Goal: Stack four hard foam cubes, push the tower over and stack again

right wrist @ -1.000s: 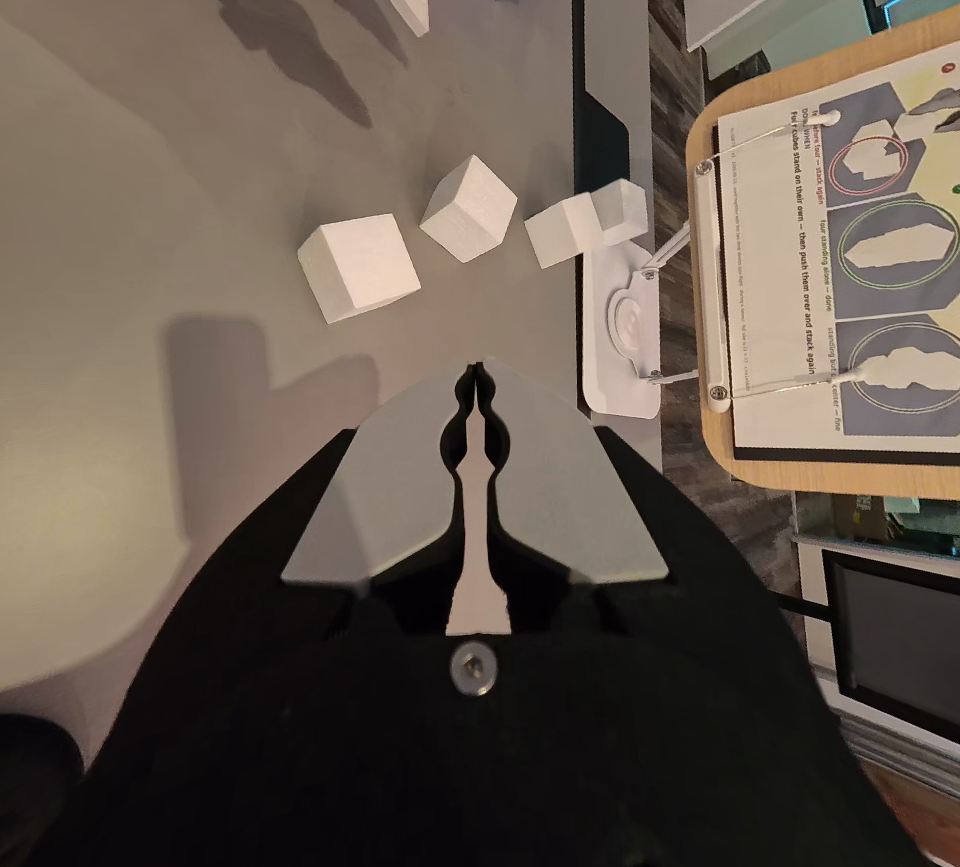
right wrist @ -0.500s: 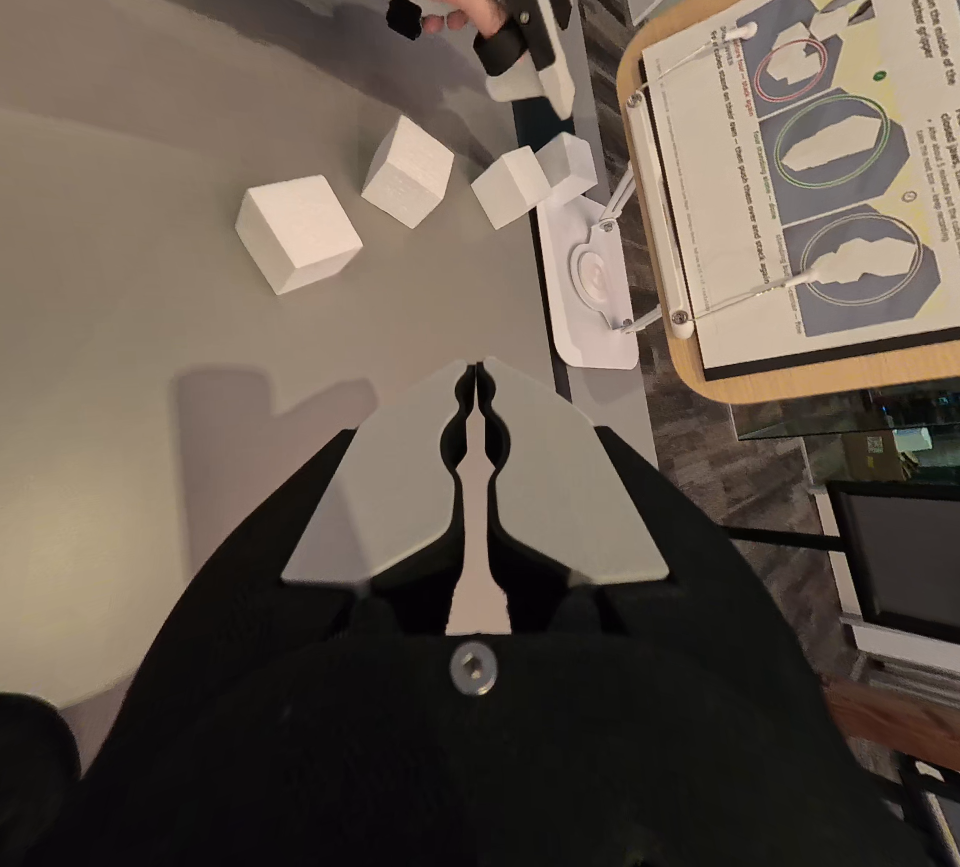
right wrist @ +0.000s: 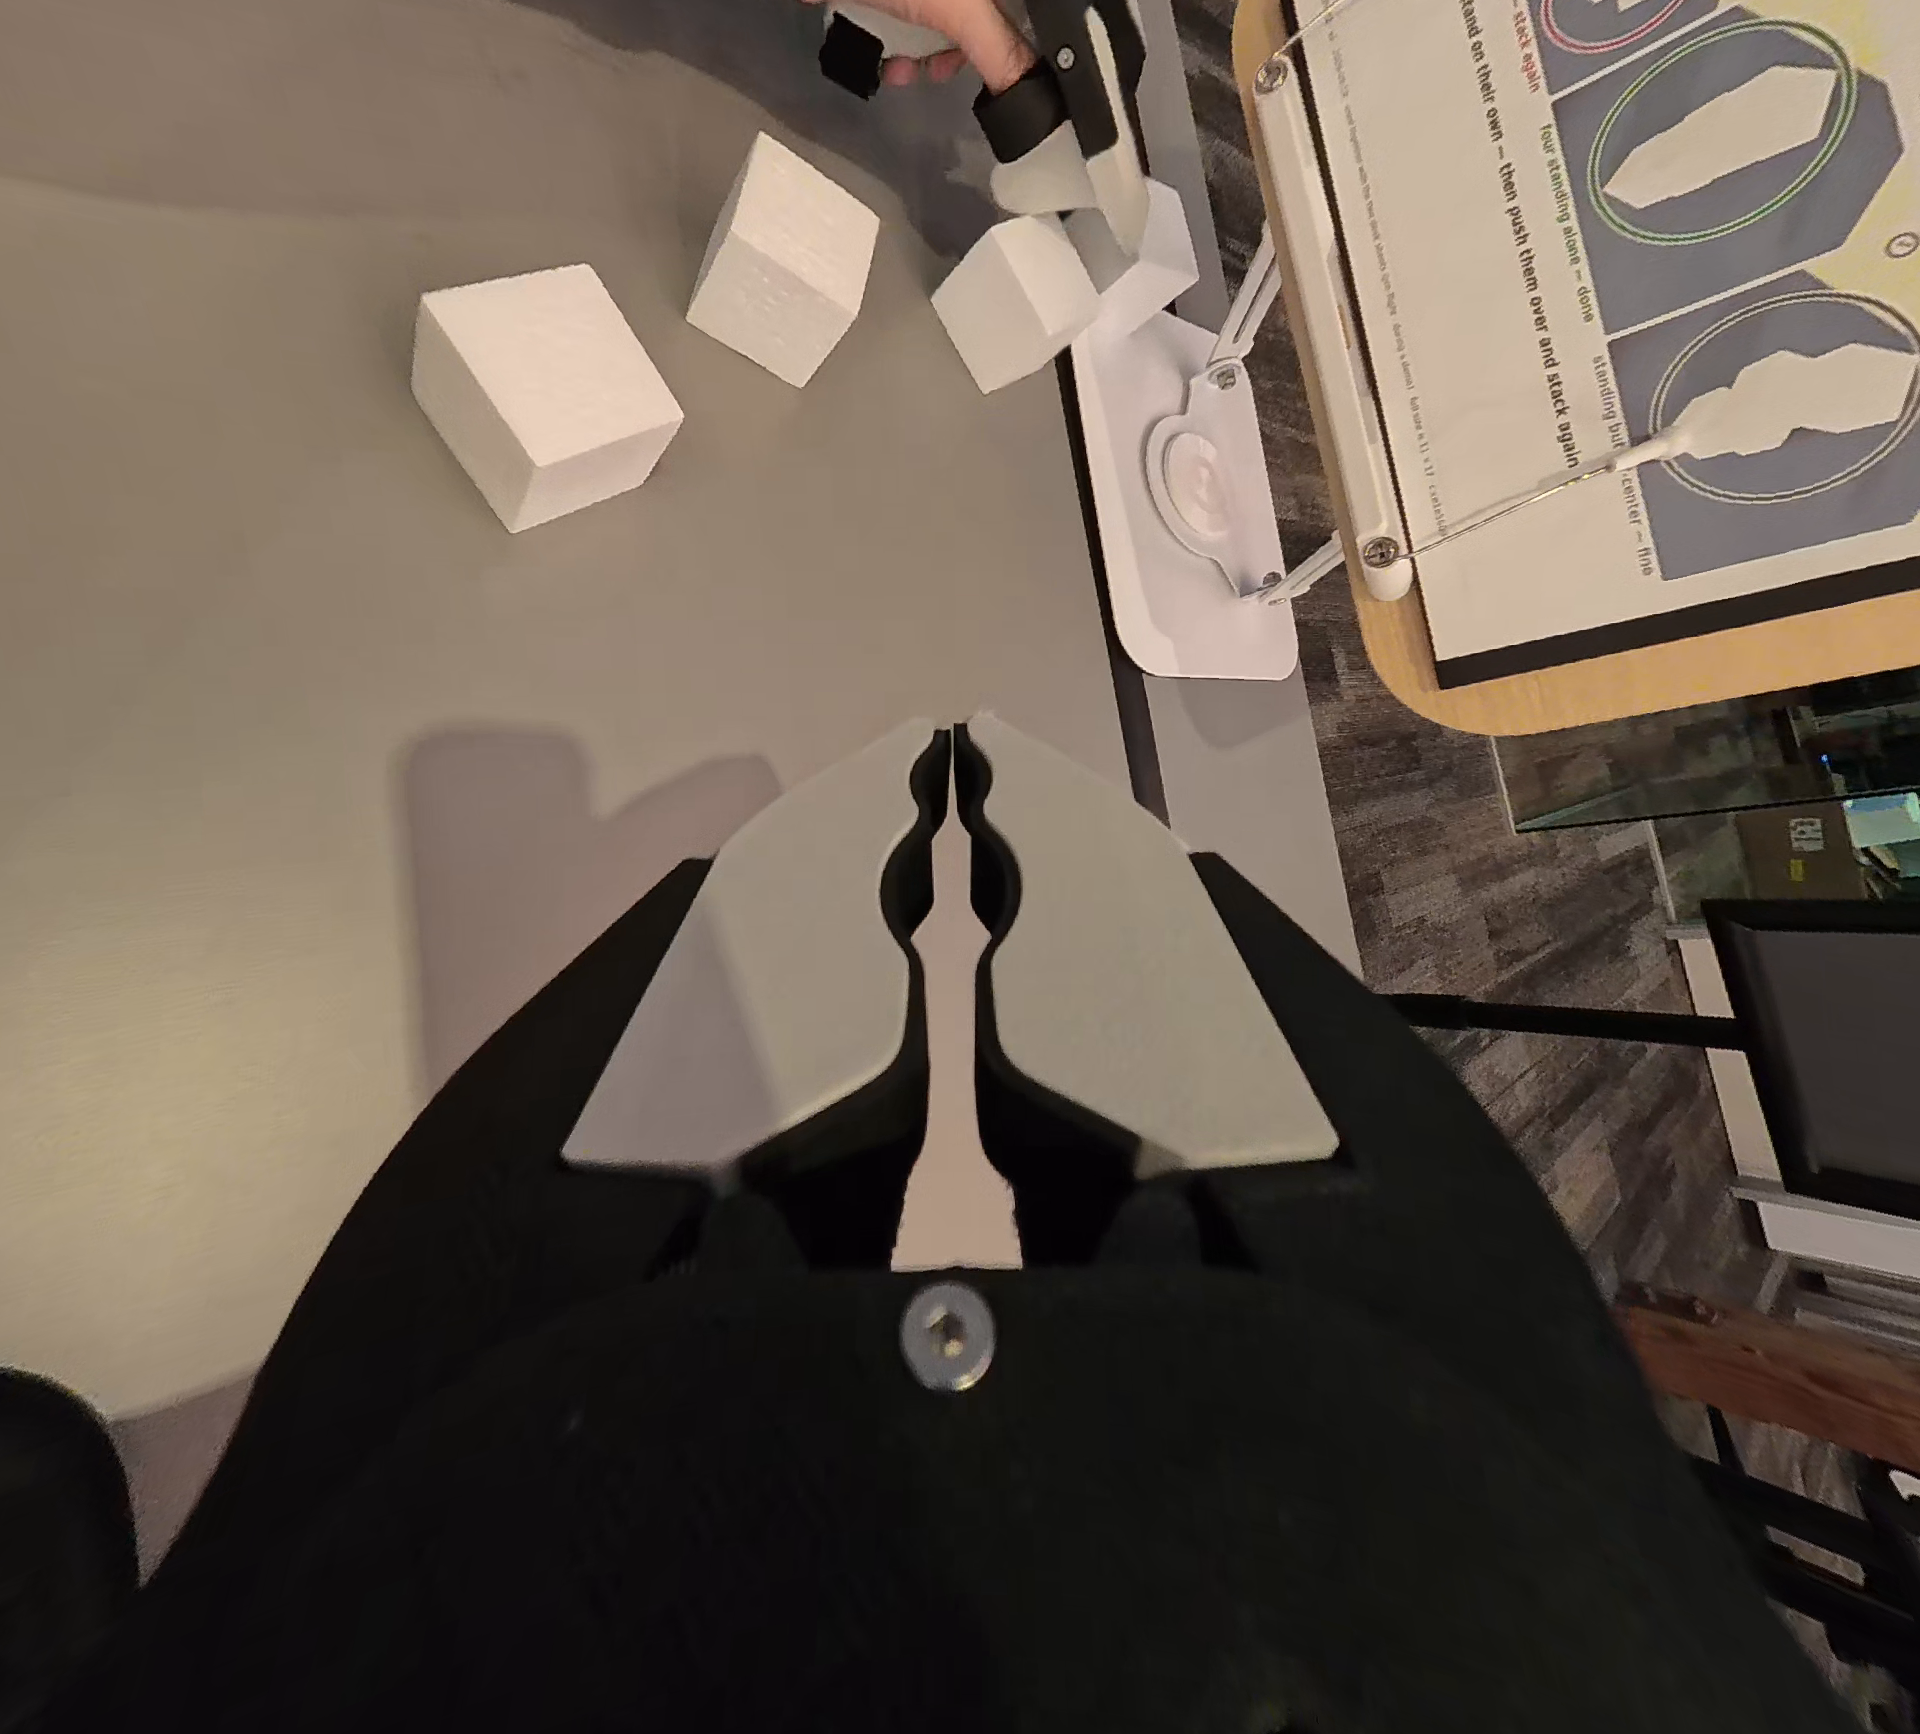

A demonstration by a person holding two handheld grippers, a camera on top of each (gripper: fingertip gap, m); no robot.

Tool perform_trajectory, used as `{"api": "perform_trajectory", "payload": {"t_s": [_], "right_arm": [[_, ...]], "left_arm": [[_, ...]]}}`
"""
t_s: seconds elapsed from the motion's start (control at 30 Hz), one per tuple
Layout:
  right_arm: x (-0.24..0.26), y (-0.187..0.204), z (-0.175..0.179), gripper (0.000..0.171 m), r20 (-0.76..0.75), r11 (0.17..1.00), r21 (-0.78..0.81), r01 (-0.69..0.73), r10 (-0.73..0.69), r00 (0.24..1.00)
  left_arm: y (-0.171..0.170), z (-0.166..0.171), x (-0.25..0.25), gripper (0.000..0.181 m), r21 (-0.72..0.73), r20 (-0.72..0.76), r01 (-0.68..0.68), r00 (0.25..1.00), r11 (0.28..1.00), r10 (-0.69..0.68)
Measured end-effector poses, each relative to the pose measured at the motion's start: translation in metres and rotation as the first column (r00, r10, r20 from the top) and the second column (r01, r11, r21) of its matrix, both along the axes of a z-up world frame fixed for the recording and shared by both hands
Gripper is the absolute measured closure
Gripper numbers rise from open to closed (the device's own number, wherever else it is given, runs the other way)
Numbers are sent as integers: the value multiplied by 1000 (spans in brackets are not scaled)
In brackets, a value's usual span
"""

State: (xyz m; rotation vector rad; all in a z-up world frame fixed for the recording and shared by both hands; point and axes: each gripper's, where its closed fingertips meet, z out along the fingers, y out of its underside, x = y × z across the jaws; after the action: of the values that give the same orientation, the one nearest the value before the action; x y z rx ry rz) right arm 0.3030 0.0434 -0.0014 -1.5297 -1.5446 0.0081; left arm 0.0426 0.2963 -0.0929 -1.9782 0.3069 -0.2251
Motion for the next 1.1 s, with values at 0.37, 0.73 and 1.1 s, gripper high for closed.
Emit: {"api": "perform_trajectory", "payload": {"t_s": [0.37, 0.73, 1.1], "right_arm": [[2, 4, -8, 170, 15, 1000, -22, 13, -13, 1000], [4, 4, -8, 170, 12, 1000, -26, 17, -16, 1000], [5, 6, -15, 170, 31, 999, -43, 26, -24, 999]], "left_arm": [[11, -13, 10, 89, -64, -29, 42, 999, 997, -44], [11, -23, 1, 117, -50, -113, 7, 994, 999, -12], [17, -22, -6, 93, -15, -137, -38, 990, 999, 36]]}}
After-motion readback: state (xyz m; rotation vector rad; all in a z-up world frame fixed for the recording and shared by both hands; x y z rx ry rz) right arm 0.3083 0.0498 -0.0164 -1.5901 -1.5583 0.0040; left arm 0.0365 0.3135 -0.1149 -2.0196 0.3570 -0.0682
